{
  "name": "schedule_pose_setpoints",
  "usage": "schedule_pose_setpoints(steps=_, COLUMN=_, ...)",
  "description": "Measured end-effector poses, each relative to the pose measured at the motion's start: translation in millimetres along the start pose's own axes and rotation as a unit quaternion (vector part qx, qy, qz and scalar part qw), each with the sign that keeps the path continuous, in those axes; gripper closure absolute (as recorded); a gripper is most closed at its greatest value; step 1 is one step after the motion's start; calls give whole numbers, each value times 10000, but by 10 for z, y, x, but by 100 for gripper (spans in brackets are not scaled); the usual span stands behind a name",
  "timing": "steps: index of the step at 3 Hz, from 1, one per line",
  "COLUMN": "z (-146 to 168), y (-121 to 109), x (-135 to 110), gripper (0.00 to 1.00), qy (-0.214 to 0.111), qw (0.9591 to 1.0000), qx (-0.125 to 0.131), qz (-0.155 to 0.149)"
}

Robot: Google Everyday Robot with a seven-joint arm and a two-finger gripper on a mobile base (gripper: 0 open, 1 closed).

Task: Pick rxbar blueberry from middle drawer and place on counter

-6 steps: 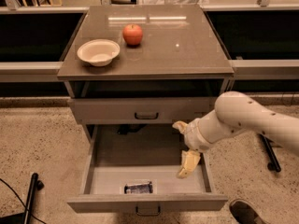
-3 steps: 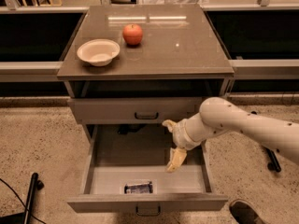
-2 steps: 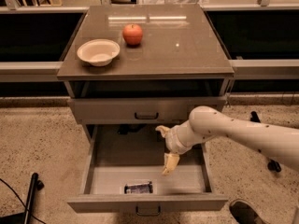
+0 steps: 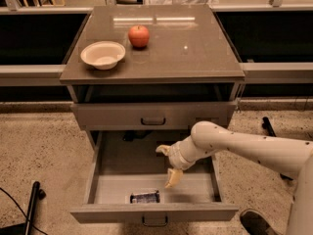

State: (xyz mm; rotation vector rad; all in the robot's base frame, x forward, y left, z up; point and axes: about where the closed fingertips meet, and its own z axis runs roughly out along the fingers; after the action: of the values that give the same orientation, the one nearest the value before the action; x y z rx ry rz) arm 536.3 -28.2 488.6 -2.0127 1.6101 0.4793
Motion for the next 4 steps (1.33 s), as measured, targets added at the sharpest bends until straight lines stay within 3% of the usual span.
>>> schedule_pose_setpoints(steps=1, z=331, y=107, x=-39, gripper=42, qy=-203, qw=9994, qx=-282, qz=-84)
schedule_pose_setpoints(steps=4, z=1012, y=428, x=41, gripper=35, qy=-44, qw=9935, qx=-1111, qz=-263)
